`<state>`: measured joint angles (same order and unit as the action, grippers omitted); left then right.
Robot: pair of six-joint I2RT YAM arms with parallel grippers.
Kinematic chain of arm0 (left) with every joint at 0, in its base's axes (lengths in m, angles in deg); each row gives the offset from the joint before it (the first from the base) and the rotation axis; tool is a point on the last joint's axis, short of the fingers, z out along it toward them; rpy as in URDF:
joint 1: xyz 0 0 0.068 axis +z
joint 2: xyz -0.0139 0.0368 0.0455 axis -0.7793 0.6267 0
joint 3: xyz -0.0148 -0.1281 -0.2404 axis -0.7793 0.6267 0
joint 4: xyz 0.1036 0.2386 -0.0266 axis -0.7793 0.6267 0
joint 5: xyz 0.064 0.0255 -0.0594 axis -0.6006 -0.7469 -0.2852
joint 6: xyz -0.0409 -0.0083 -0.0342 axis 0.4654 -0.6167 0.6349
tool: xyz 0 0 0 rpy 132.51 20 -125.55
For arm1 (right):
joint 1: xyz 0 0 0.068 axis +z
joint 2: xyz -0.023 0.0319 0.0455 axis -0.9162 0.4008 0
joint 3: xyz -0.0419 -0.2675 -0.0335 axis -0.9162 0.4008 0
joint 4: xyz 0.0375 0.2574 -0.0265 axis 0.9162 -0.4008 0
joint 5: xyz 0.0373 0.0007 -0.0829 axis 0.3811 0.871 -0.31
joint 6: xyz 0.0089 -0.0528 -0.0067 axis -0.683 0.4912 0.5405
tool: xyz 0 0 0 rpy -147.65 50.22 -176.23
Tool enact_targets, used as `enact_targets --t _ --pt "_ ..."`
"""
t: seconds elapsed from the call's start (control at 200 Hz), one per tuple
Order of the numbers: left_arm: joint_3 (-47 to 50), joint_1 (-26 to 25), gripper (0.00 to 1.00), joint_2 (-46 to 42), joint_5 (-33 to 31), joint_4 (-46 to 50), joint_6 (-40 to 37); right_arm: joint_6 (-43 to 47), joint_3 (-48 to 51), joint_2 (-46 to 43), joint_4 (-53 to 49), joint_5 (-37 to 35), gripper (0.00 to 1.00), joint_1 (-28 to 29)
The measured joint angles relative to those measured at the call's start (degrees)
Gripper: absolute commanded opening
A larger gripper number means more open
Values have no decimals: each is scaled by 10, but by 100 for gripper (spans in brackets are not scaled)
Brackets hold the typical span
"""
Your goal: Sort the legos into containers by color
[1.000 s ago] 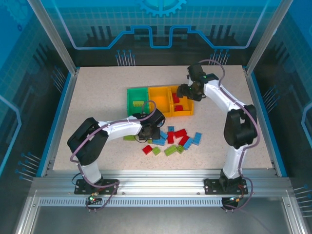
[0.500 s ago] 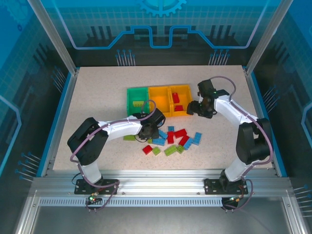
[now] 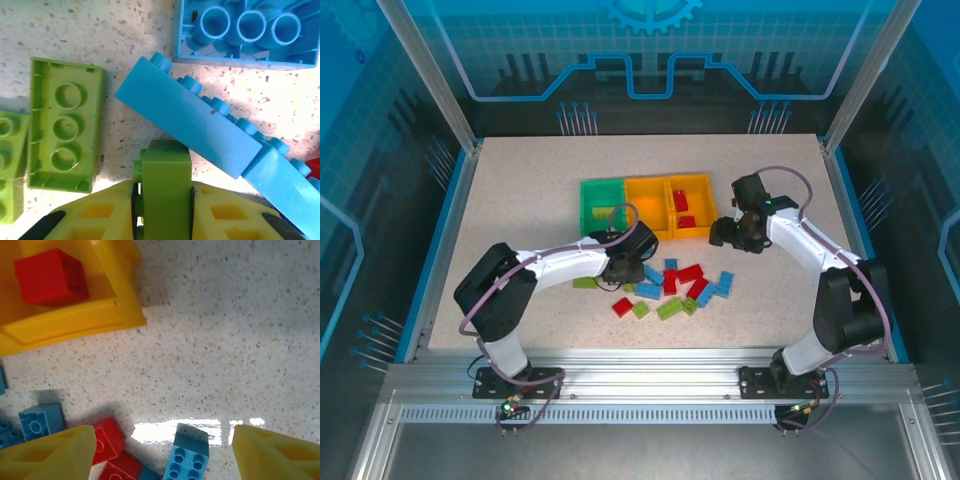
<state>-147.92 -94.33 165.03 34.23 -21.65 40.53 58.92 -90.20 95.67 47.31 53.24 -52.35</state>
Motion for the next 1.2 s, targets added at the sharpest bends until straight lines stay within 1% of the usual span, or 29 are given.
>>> enact_targets --t 0.15,0.265,0.33,0.405,0.535,0.65,0.75,0.96,1.201 --pt "-5 0 29 -48 -21 33 -3 -13 35 -17 -9 6 74 0" --pt "-36 3 30 -79 -41 59 -18 -17 59 -24 -10 11 74 4" --pt "-56 11 30 -91 -44 65 -31 -17 69 -26 -10 10 74 16" --pt "-79 36 30 -100 -44 66 -49 -12 71 -27 -8 8 76 41" --pt "-121 111 30 -98 -33 66 -89 -8 70 -27 6 8 78 86" --pt "-174 179 30 -63 -8 63 -124 -4 68 -22 17 9 79 111" --pt "-219 212 30 -19 14 60 -147 6 57 -2 23 8 80 135" --pt "-279 232 30 68 57 57 -172 31 33 49 33 8 82 175" --pt "-290 234 32 117 77 59 -177 76 26 83 38 8 83 181"
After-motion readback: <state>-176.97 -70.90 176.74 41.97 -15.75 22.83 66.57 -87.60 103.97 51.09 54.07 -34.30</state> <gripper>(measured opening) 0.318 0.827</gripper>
